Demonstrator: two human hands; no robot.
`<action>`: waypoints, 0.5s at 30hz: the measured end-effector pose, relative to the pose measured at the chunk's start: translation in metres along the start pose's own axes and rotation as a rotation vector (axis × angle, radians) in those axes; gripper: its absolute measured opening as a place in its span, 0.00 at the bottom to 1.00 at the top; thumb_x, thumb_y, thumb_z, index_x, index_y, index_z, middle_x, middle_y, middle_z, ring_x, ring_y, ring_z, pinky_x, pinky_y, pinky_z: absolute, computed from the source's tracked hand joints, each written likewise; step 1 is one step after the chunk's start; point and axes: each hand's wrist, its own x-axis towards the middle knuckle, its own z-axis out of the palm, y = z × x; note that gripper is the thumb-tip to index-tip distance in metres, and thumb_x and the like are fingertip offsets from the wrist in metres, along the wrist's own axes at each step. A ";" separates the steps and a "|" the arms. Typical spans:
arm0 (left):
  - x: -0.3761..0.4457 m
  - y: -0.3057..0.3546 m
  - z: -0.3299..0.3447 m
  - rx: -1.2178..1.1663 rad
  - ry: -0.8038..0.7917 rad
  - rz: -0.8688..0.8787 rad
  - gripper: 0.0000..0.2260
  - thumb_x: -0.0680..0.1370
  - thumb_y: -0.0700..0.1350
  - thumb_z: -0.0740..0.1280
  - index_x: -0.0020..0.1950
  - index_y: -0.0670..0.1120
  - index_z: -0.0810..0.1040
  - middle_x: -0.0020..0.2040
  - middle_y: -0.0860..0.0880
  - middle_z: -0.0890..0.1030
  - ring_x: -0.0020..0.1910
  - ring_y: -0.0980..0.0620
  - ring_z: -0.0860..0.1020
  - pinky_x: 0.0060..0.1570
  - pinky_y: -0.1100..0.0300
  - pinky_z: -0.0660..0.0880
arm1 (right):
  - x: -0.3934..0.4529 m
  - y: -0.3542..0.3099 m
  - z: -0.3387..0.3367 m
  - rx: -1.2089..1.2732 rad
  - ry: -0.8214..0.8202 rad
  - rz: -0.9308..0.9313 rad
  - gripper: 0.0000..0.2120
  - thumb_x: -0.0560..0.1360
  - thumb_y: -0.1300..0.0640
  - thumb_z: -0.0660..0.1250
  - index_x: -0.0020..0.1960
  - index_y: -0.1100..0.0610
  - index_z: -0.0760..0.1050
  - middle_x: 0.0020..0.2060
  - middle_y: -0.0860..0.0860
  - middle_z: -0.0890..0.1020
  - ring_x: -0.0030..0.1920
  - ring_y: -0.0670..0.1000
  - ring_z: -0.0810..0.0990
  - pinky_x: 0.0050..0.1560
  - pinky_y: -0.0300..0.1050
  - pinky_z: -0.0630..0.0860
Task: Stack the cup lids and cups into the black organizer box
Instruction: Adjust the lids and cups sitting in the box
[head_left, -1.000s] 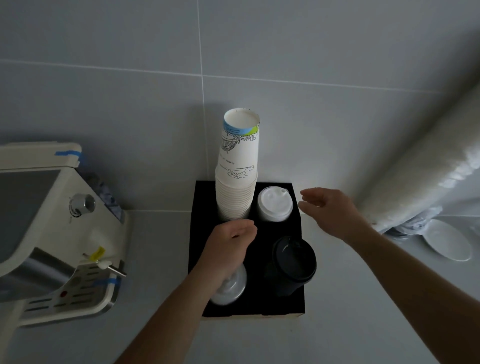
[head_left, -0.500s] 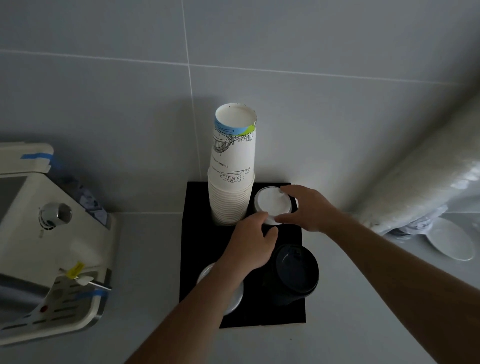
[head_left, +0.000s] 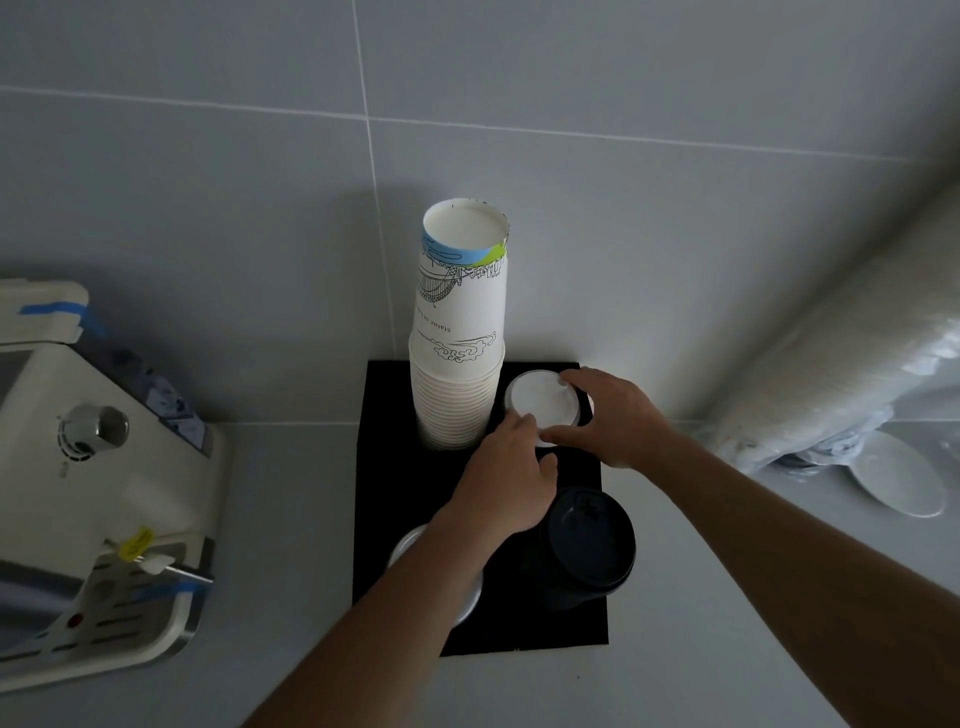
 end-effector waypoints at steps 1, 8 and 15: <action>0.000 0.001 0.000 0.010 -0.007 0.001 0.15 0.78 0.46 0.61 0.62 0.40 0.71 0.63 0.46 0.72 0.62 0.46 0.73 0.61 0.55 0.70 | 0.000 0.000 -0.001 -0.007 -0.007 -0.002 0.38 0.66 0.40 0.76 0.71 0.53 0.69 0.68 0.49 0.75 0.67 0.51 0.73 0.65 0.44 0.67; 0.000 0.002 0.001 -0.043 -0.035 -0.028 0.10 0.78 0.45 0.61 0.53 0.41 0.73 0.57 0.45 0.74 0.56 0.46 0.75 0.58 0.54 0.73 | -0.002 -0.003 -0.002 -0.038 -0.027 0.008 0.40 0.68 0.39 0.74 0.74 0.52 0.66 0.71 0.51 0.73 0.71 0.52 0.70 0.69 0.46 0.66; -0.005 0.011 -0.014 -0.144 -0.083 -0.126 0.12 0.81 0.42 0.57 0.58 0.37 0.74 0.65 0.42 0.73 0.62 0.47 0.73 0.55 0.64 0.65 | -0.008 -0.013 -0.005 -0.105 -0.079 0.033 0.41 0.71 0.39 0.70 0.77 0.54 0.60 0.73 0.52 0.70 0.72 0.54 0.69 0.69 0.48 0.66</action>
